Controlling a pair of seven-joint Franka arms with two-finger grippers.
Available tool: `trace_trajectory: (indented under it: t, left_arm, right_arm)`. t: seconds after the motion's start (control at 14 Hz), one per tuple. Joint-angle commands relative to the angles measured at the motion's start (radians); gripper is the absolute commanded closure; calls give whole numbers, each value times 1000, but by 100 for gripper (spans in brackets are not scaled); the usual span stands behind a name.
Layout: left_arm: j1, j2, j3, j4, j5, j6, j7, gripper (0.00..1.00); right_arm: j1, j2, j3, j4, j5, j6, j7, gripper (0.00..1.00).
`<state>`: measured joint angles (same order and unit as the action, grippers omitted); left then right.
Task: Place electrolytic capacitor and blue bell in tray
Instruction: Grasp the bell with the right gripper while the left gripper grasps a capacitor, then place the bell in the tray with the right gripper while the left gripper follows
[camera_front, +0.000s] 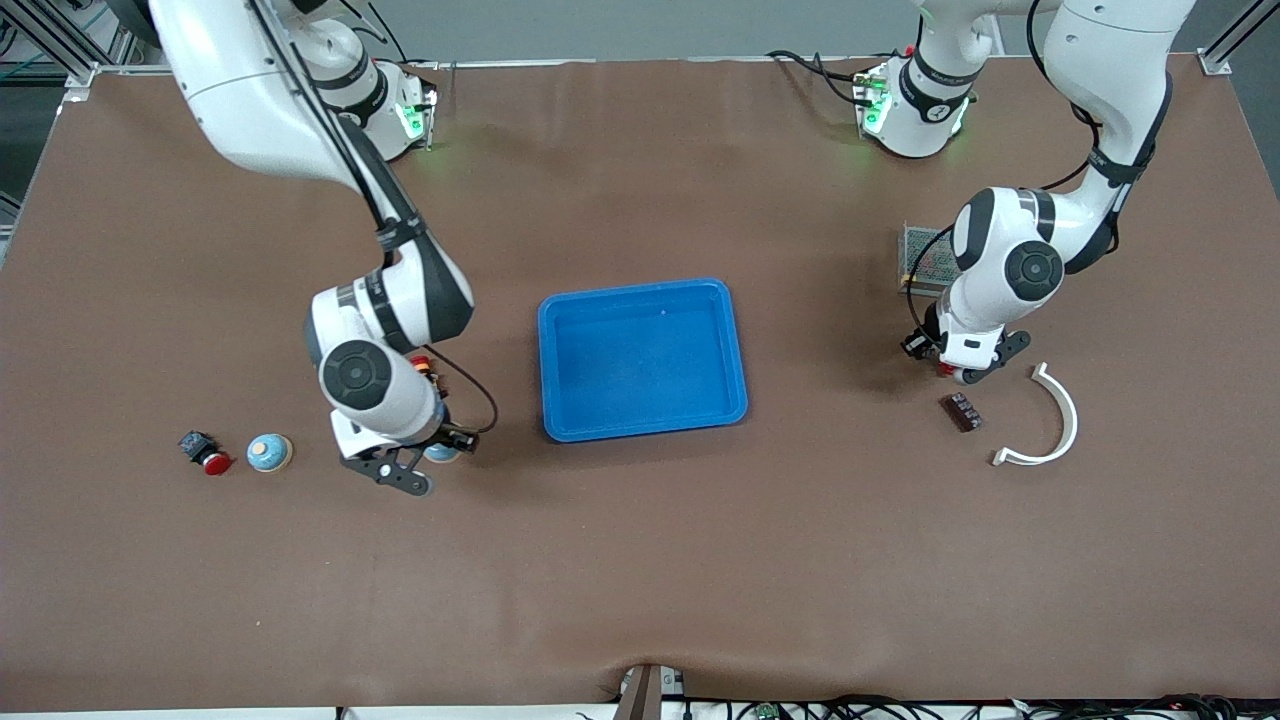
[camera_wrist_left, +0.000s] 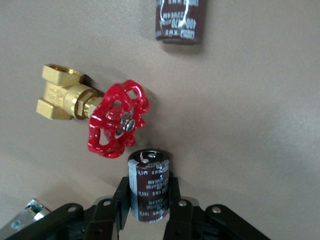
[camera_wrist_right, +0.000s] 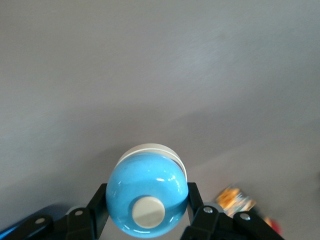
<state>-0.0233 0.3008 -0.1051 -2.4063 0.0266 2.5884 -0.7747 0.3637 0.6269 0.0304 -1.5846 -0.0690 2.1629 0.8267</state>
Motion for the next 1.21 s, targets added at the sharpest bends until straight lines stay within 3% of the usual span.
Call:
trace_trajectory:
  t: [0.0,0.21,0.43,0.64,1.14]
  left_arm:
    - [-18,-31,-37,18,-16,-5,-105,100]
    - [-17,-46,-117,105,-16,-109,-230,100]
    - [-18,-43,-182,206,-14,-230,-329,100]
    - [-35,-26,-270,277,-16,-258,-446,100]
    - [-213,119,-282,435,-14,-257,-737,100]
  right_arm:
    - [58,8,-4,6,62,5,81,100]
    - [133,17,-6,-3,175,64,92,100]
    - [196,28,-7,-3,172,69,173,100]
    - [247,51,-9,-5,159,89,230,100]
    - [287,131,-14,-5,132,184,275,100]
